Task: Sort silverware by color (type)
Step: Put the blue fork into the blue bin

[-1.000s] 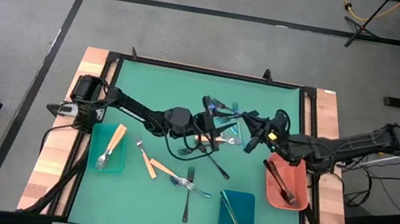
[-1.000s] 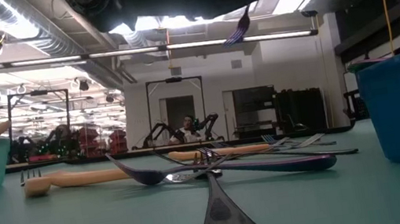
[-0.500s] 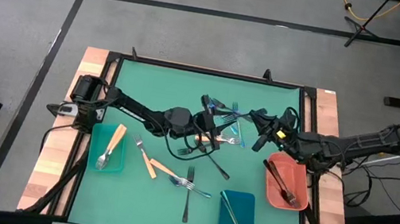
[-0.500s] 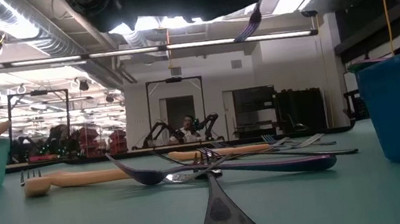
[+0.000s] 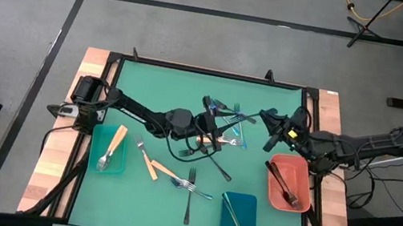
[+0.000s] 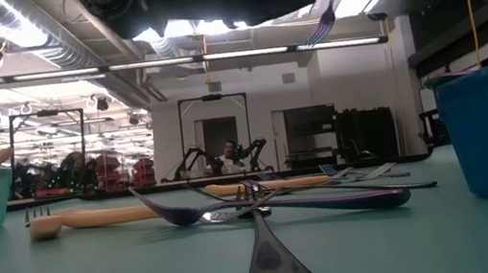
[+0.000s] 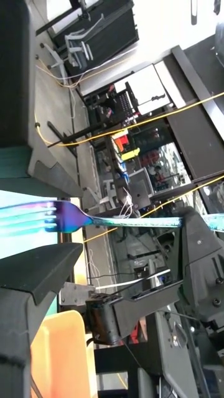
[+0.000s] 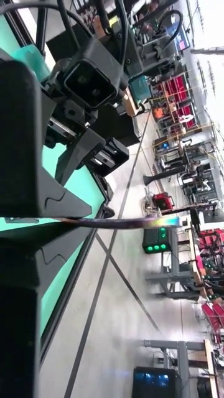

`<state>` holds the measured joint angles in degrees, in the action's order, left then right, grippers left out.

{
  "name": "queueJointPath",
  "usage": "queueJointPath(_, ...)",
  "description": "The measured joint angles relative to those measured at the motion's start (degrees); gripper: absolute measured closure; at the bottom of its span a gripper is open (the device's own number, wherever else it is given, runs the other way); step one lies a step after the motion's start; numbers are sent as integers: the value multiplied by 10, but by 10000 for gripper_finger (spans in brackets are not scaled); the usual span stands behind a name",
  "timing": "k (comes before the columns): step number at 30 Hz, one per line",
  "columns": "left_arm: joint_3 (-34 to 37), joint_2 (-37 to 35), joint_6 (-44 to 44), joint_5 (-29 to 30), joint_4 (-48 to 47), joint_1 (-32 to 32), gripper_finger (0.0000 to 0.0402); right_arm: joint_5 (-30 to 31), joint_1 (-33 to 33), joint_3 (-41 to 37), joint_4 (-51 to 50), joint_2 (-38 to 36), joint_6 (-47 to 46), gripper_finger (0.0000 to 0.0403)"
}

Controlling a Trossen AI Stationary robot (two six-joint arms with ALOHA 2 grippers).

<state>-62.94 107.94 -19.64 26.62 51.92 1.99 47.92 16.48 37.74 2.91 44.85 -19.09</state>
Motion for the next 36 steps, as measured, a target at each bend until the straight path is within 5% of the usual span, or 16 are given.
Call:
queueJointPath(12, 0, -11, -5, 48, -23, 49, 280, -137, 0, 0, -39, -39, -70, 403)
queueJointPath(26, 0, -116, 60, 68, -373, 86, 280, -304, 0, 0, -105, -37, -228, 403)
queueJointPath(36, 0, -126, 76, 28, -453, 63, 280, -436, 0, 0, -106, -1, -335, 403)
